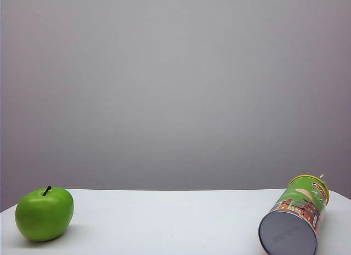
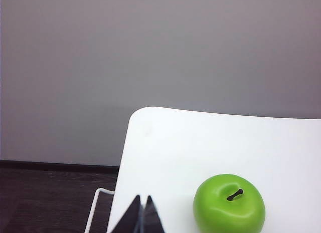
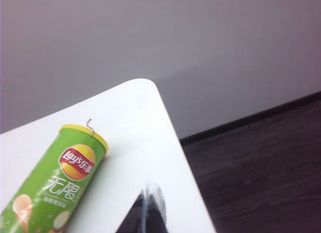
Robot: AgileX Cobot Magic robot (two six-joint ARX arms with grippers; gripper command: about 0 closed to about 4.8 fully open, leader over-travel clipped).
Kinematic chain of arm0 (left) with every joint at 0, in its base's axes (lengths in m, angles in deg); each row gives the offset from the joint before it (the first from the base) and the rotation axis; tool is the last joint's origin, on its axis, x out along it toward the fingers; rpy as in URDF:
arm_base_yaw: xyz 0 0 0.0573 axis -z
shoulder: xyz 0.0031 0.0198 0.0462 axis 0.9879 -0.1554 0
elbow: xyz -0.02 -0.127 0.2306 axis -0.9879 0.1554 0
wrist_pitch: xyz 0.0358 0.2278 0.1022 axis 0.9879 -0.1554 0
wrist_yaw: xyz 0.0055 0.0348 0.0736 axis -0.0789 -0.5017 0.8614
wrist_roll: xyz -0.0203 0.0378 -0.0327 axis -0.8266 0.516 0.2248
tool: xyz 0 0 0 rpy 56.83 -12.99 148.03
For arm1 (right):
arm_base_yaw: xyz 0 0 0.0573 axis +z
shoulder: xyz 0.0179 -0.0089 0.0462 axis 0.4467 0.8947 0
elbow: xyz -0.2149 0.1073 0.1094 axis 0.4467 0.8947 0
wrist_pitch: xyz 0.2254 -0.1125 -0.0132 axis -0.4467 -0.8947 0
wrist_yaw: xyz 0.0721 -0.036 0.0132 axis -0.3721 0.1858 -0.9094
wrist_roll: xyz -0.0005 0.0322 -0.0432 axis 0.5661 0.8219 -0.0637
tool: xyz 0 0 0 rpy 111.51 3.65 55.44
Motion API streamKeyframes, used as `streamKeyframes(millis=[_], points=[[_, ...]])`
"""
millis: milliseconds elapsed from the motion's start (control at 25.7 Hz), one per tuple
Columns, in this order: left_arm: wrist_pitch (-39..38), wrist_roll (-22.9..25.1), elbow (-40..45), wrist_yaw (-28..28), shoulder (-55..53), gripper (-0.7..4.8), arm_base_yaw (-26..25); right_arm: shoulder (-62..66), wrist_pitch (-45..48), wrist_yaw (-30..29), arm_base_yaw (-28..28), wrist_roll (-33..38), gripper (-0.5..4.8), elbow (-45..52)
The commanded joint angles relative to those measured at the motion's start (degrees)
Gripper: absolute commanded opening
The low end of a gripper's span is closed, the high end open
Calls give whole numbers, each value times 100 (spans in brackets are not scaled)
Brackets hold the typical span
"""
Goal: Pick up the green bucket of chips from the desk, place it near the apple, and finally stand it up.
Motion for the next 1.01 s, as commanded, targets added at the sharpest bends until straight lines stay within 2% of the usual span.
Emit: streamKeyframes(millis=[39,272,350,466,583,738,894,971,1010], points=[[35,4,-24,-26,2,-5,-2,-2,94,-4,0,-105,1,35],[26,-33,-39,-66,0,-5,0,-2,96,-26,0,-114,1,35],[-101,-243,-205,-533,-11,-5,0,0,157,-350,0,-114,1,22],[-319,-490,-627,-450,-68,-5,-7,0,302,-625,2,-83,-1,-98],[-273,-601,-1128,-374,-365,-5,-9,9,188,-350,0,-85,-1,-448],[-313,-592,-2197,-498,-1375,-5,-7,96,87,2,0,42,-1,-1106],[-610,-232,-3246,-977,-2483,-5,-7,417,136,15,0,133,-1,-1537],[-1110,120,-4065,-1637,-3307,-5,-7,831,133,-42,0,157,-1,-1834],[-1462,463,-4529,-2065,-3783,-4,-7,1147,190,-219,0,234,-1,-1993]])
